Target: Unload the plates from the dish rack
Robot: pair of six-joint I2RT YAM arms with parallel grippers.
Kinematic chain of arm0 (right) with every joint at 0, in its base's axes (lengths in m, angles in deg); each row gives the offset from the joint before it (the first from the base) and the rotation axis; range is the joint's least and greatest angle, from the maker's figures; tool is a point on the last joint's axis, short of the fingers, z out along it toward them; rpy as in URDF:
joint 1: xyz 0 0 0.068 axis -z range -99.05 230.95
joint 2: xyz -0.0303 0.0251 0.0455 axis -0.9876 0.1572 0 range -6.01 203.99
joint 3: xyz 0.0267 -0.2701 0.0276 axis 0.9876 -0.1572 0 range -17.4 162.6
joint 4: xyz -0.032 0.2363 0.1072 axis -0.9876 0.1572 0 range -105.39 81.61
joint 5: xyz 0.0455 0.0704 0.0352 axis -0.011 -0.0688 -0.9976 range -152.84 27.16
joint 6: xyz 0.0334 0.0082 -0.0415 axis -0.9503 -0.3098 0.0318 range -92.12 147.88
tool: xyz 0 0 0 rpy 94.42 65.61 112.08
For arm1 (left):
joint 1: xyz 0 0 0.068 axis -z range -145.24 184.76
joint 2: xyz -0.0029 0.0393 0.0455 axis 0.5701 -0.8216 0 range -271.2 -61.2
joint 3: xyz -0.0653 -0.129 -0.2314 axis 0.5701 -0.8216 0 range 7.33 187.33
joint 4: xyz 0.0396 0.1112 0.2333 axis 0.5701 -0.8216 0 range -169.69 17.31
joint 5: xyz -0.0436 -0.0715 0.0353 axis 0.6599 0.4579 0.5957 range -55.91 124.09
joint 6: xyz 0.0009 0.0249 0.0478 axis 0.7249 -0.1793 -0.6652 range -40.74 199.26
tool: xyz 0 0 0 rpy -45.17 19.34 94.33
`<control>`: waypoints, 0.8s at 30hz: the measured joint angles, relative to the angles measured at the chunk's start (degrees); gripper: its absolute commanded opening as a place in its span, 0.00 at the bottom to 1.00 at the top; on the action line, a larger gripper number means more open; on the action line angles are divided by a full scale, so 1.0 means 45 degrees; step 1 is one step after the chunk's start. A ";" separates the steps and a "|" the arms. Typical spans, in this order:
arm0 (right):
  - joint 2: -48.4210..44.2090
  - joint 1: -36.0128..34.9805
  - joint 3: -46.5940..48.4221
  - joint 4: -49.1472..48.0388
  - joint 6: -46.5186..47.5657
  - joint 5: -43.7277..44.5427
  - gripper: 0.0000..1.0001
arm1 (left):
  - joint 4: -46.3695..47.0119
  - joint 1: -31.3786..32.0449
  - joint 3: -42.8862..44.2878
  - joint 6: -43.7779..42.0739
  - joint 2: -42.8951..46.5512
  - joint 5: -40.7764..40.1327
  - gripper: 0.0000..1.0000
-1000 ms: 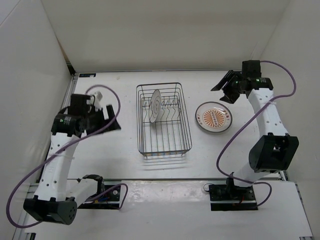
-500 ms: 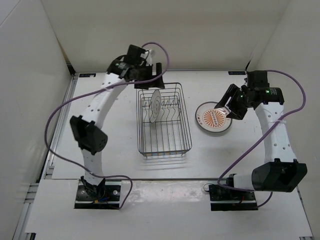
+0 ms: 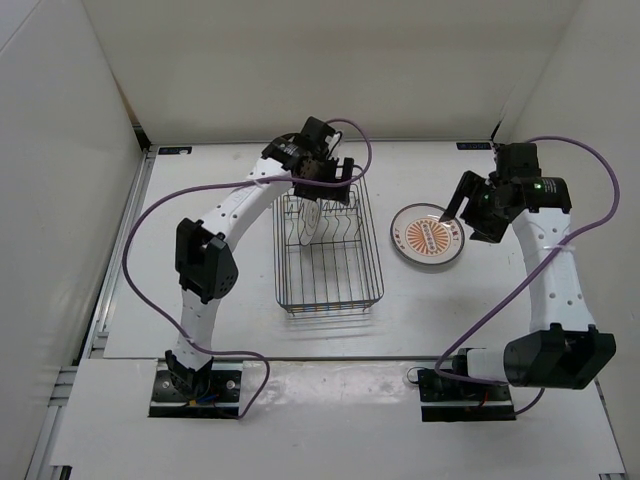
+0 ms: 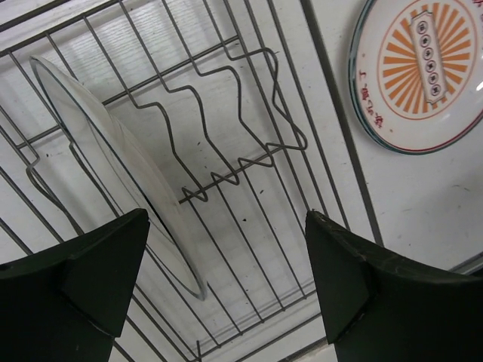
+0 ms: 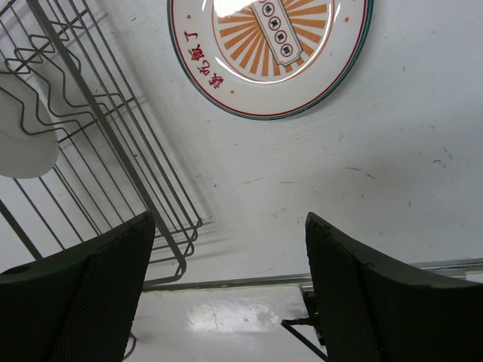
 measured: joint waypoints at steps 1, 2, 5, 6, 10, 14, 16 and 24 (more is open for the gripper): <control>-0.0083 0.0005 -0.0078 -0.0005 0.0015 0.0073 0.82 | -0.0010 -0.0005 -0.0005 -0.0029 -0.0097 -0.0039 0.92; -0.0175 0.0005 -0.0160 0.0000 0.0019 0.0170 0.82 | -0.0010 -0.0034 -0.0010 -0.0078 -0.0175 -0.0087 0.91; -0.0291 0.0005 -0.0209 0.0024 0.0029 0.0311 0.82 | -0.0053 -0.0102 -0.0296 -0.0214 -0.0228 -0.0180 0.90; -0.0296 0.0005 -0.0219 0.0019 0.0024 0.0311 0.82 | -0.0029 -0.0126 -0.0423 -0.0282 -0.0228 -0.0204 0.86; -0.0296 0.0000 -0.0340 0.0019 0.0019 0.0306 0.82 | 0.0083 -0.0189 -0.1171 -0.0602 -0.0228 -0.0262 0.55; -0.0291 0.0005 -0.0350 0.0024 -0.0005 0.0306 0.82 | 0.0121 -0.0233 -0.1491 -0.0937 -0.0228 -0.0257 0.34; -0.0272 0.0000 -0.0345 0.0024 -0.0039 0.0296 0.84 | 0.0058 -0.0238 -0.1486 -0.1073 -0.0151 -0.0418 0.26; -0.0053 -0.0049 -0.0345 0.0019 -0.0189 0.0131 0.84 | 0.0593 -0.0495 -0.1049 -0.1535 0.0049 -0.0393 0.06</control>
